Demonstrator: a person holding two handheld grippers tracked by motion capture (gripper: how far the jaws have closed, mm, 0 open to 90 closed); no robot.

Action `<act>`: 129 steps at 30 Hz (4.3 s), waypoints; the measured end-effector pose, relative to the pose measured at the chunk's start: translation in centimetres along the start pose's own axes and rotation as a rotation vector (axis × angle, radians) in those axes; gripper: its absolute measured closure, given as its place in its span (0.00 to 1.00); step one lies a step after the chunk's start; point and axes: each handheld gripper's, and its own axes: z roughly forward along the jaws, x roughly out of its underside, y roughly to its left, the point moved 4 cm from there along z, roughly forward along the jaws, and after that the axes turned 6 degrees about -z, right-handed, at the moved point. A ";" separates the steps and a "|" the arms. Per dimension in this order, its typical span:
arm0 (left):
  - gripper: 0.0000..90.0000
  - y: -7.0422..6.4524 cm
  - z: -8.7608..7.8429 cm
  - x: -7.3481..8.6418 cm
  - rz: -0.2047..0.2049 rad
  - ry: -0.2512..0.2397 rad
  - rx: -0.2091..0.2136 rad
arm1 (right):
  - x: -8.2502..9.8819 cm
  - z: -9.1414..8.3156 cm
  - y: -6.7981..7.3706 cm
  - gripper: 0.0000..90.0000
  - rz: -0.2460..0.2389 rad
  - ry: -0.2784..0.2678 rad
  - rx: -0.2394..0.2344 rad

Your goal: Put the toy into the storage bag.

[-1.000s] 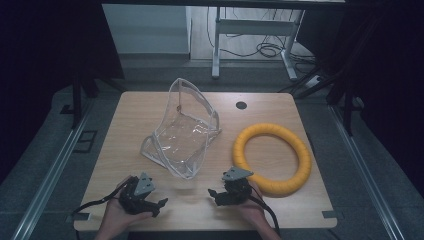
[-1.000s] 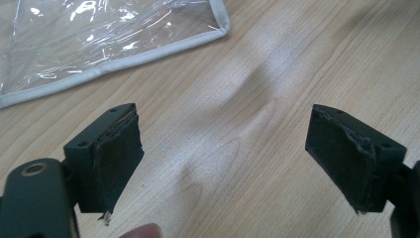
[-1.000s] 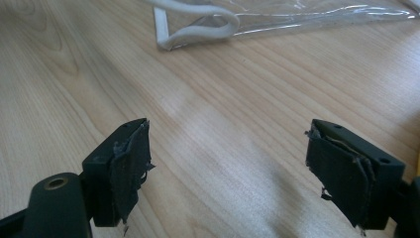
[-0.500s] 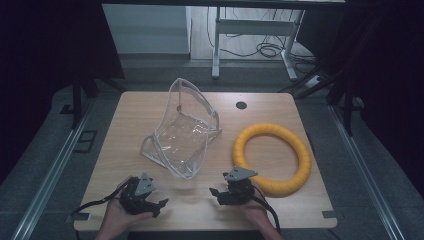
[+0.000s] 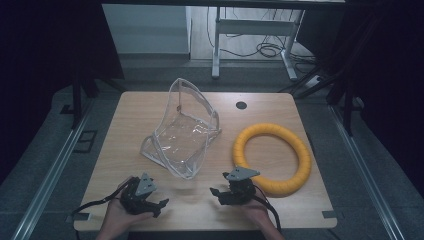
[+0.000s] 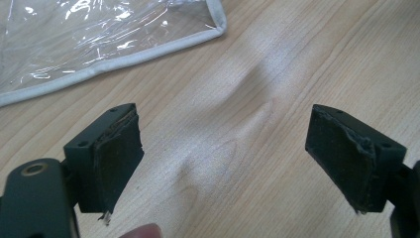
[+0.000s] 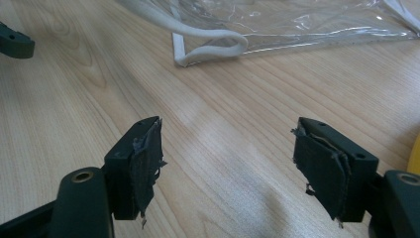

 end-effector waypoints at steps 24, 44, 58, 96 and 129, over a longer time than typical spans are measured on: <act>0.16 0.0 0.0 0.0 0.002 0.004 0.005 | -0.9 -3.4 -1.9 0.29 -0.014 -0.039 0.000; 0.16 0.1 -0.2 -0.1 -0.003 -0.005 0.009 | -3.3 -5.9 -4.8 0.35 -0.040 0.116 0.014; 0.16 0.1 -0.2 -0.1 0.001 -0.001 0.013 | -4.4 -5.9 -7.4 0.37 -0.040 0.265 0.003; 0.16 -0.1 0.0 -0.1 0.000 0.006 0.024 | 1.1 -2.1 -9.4 0.36 -0.046 0.685 -0.051; 0.16 0.0 0.1 -0.1 0.000 0.009 0.018 | 0.5 -2.8 -9.7 0.57 -0.061 0.691 -0.044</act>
